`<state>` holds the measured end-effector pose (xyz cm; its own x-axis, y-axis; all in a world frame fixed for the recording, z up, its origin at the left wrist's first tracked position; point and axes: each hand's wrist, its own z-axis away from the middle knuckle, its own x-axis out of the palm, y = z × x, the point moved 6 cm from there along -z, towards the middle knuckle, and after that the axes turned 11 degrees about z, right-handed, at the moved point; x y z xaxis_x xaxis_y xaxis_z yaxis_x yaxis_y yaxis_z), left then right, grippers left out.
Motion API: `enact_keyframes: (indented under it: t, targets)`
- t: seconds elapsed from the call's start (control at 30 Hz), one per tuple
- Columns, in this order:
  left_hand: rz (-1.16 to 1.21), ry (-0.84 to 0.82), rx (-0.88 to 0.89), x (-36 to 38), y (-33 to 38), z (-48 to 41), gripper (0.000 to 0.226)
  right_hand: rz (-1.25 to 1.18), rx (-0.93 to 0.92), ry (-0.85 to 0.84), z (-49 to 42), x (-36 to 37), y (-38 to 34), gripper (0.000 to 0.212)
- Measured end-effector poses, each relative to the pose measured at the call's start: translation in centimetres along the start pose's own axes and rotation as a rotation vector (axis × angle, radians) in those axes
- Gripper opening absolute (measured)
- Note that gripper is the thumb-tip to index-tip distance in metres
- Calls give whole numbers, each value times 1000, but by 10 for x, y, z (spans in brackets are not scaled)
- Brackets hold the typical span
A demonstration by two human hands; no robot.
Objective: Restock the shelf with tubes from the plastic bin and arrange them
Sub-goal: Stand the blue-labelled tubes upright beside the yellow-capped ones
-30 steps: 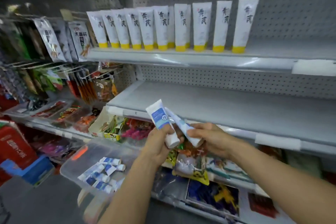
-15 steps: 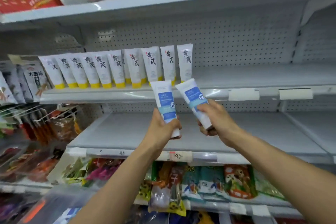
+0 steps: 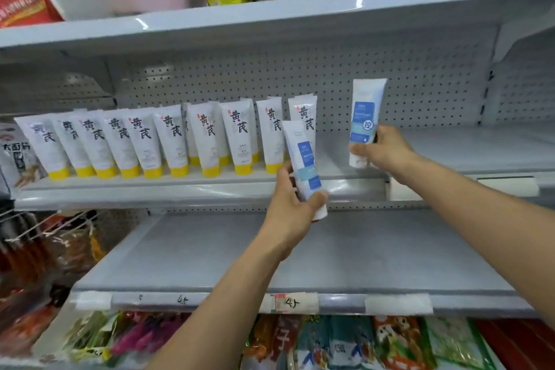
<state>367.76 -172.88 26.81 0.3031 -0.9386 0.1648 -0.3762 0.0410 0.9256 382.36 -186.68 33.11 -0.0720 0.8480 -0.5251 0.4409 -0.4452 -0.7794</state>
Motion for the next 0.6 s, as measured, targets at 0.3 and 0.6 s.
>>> enact_keyframes:
  t: [0.3,0.6]
  targets:
    - [-21,41,28,13,-4,-36,63,166,-39,-71,-62,22,20,29]
    - [-42,50,33,28,-6,-51,65,168,-18,-57,-96,29,28,33]
